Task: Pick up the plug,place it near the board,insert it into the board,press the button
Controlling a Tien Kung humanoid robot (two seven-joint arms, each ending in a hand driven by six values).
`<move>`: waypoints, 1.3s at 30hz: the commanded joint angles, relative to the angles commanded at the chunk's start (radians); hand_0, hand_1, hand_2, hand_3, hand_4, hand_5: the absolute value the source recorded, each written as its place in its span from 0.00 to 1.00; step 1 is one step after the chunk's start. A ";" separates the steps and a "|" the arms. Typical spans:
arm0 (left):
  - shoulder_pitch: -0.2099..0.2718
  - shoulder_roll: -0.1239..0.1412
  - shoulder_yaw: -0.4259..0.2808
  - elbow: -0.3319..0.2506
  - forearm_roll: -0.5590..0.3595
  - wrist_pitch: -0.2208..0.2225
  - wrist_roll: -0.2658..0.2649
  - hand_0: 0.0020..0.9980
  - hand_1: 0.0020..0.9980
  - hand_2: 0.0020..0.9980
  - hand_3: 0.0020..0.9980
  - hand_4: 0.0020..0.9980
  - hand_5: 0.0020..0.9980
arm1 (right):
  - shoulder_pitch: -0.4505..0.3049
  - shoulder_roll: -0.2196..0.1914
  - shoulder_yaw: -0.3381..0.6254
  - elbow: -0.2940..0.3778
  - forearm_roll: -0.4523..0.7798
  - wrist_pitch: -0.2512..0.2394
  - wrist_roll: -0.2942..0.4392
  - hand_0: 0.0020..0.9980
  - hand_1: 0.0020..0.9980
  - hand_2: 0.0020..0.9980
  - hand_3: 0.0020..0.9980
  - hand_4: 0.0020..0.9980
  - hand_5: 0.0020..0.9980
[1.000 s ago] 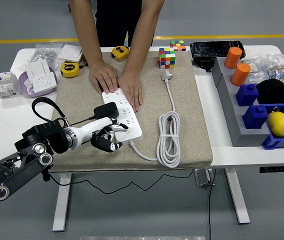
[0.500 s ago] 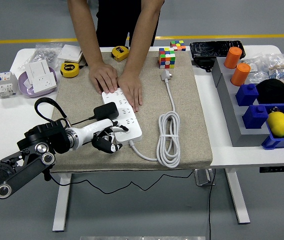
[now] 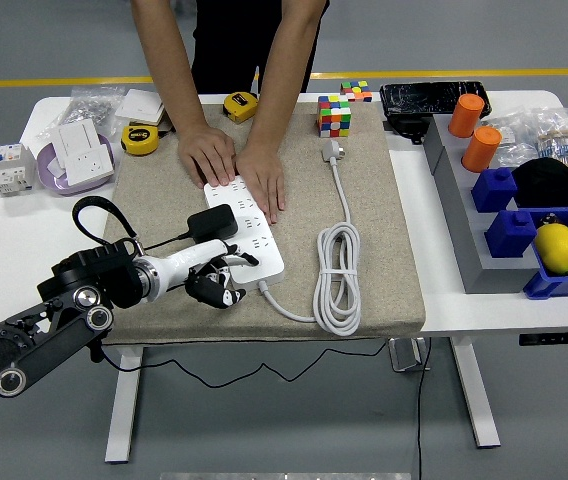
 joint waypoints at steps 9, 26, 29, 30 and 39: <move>0.002 -0.005 0.011 0.016 0.003 0.004 -0.005 0.12 0.02 0.18 0.83 0.56 0.00 | -0.004 -0.001 0.001 0.000 -0.005 0.001 -0.001 1.00 0.87 0.77 0.84 1.00 0.85; 0.022 -0.005 -0.054 -0.042 0.052 0.008 -0.007 0.12 0.02 0.17 0.81 0.54 0.00 | -0.004 -0.002 0.001 0.000 -0.003 0.001 -0.001 1.00 0.87 0.77 0.84 1.00 0.85; 0.044 -0.020 -0.118 -0.120 0.050 0.027 -0.046 0.12 0.02 0.17 0.81 0.54 0.00 | -0.004 0.000 0.002 0.000 -0.003 0.000 -0.001 1.00 0.87 0.77 0.84 1.00 0.85; 0.051 -0.028 -0.141 -0.148 0.043 0.042 -0.072 0.12 0.02 0.17 0.81 0.54 0.00 | -0.004 0.001 0.002 0.000 -0.003 0.001 -0.001 1.00 0.87 0.77 0.84 1.00 0.85; 0.053 -0.135 -0.267 -0.079 -0.214 0.294 -0.430 0.46 0.67 0.61 0.64 0.90 0.12 | 0.000 0.007 -0.007 0.000 0.006 0.002 0.001 1.00 0.87 0.77 0.84 1.00 0.85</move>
